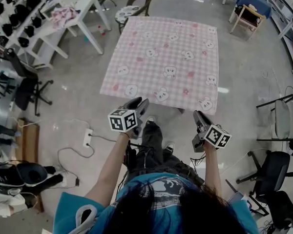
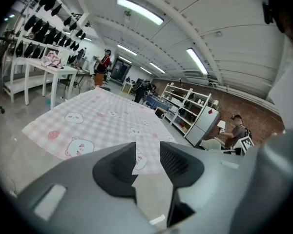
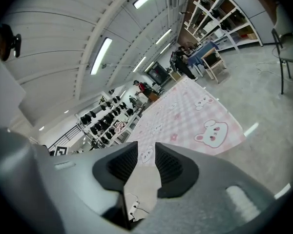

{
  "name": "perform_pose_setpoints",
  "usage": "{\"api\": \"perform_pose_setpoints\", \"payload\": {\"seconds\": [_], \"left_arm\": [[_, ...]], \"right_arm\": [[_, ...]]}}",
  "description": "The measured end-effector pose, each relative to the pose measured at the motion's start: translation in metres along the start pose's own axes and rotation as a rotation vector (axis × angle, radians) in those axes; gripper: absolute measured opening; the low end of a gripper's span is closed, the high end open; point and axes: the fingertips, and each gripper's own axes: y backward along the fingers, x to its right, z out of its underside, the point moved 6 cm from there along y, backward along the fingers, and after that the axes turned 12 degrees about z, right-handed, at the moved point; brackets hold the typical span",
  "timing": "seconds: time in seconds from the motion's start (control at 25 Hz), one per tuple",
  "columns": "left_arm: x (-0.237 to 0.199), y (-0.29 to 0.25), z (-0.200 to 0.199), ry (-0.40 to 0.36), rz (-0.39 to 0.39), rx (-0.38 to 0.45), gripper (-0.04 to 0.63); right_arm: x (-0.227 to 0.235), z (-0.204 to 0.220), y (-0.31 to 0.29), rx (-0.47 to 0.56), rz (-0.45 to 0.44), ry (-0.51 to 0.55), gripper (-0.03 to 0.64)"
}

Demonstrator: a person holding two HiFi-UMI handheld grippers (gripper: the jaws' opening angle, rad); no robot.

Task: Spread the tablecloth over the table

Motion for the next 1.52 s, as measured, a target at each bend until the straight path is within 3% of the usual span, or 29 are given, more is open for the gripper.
{"api": "perform_pose_setpoints", "payload": {"seconds": [0.32,0.72,1.04,1.28,1.52], "left_arm": [[0.056,0.010,-0.022,-0.178,0.123,-0.023,0.137],[0.082,0.032,-0.036,-0.307,0.225,-0.044,0.100],[0.076,0.073,-0.043,-0.380,0.296,-0.055,0.057],[0.075,0.099,-0.053,-0.412,0.359,-0.021,0.015],[0.082,0.117,-0.053,-0.435,0.439,-0.020,0.014]], "right_arm": [[-0.045,-0.011,0.010,0.015,-0.086,0.143,0.114],[-0.110,-0.009,0.011,0.059,-0.184,0.208,0.109],[-0.177,0.018,0.018,0.097,-0.188,0.321,0.054],[-0.216,0.031,0.033,0.136,-0.183,0.332,0.006],[-0.241,0.042,0.051,0.195,-0.164,0.355,0.003]]}}
